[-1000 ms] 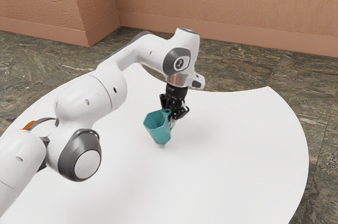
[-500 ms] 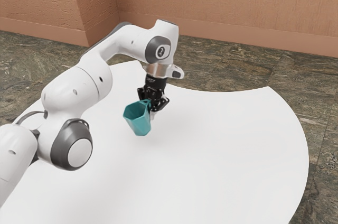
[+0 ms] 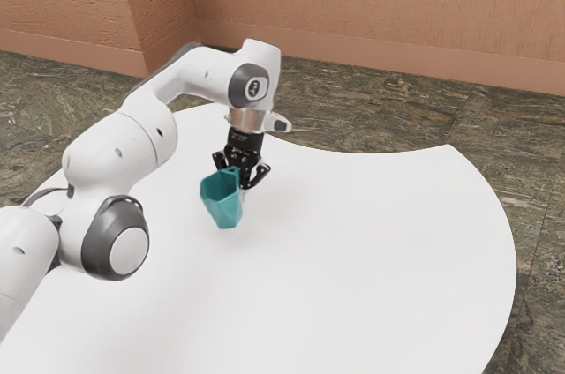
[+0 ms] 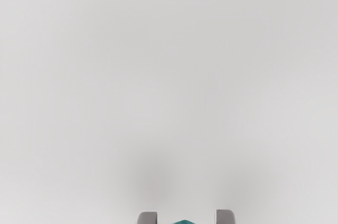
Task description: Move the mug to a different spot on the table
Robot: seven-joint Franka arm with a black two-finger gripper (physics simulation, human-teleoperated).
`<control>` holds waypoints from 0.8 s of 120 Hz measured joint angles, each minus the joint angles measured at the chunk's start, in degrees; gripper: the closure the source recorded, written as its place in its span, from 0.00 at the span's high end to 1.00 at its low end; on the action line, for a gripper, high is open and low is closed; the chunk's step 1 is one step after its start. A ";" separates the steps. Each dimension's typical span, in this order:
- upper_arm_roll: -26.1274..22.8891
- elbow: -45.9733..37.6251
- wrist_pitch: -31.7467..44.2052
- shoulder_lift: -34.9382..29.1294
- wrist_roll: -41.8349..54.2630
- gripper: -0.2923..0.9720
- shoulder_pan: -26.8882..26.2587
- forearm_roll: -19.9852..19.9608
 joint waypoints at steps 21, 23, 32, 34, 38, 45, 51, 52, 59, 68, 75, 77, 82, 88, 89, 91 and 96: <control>-0.87 -0.06 2.83 0.84 -2.24 0.18 0.36 -0.10; -0.98 -0.12 3.06 0.93 -2.42 0.18 0.40 -0.11; -1.39 -0.29 3.96 1.38 -3.15 0.19 0.47 -0.14; -1.57 -0.31 4.13 1.48 -3.31 0.19 0.47 -0.16; -1.83 -0.47 4.45 1.62 -3.61 0.19 0.47 -0.18; -2.48 -1.05 5.00 1.77 -4.08 0.19 0.69 -0.21; -2.87 -1.58 5.50 1.81 -4.45 0.19 0.98 -0.22; -2.90 -1.64 5.58 1.82 -4.51 0.19 1.01 -0.23; -3.10 -2.27 6.17 1.85 -4.79 0.18 1.21 -0.21; -3.15 -2.98 6.93 1.87 -5.01 0.19 1.27 -0.20; -3.36 -3.17 7.36 1.87 -5.11 0.24 1.28 -0.31; -3.40 -3.20 7.46 1.87 -5.13 0.26 1.29 -0.36; -3.46 -3.24 7.68 1.87 -5.20 0.31 1.29 -0.53; -3.53 -3.26 7.88 1.87 -5.28 0.37 1.30 -0.69; -3.54 -3.26 7.91 1.87 -5.29 0.38 1.30 -0.72; -3.56 -3.26 7.97 1.87 -5.31 0.40 1.30 -0.76; -3.58 -3.26 8.09 1.87 -5.37 0.44 1.30 -0.83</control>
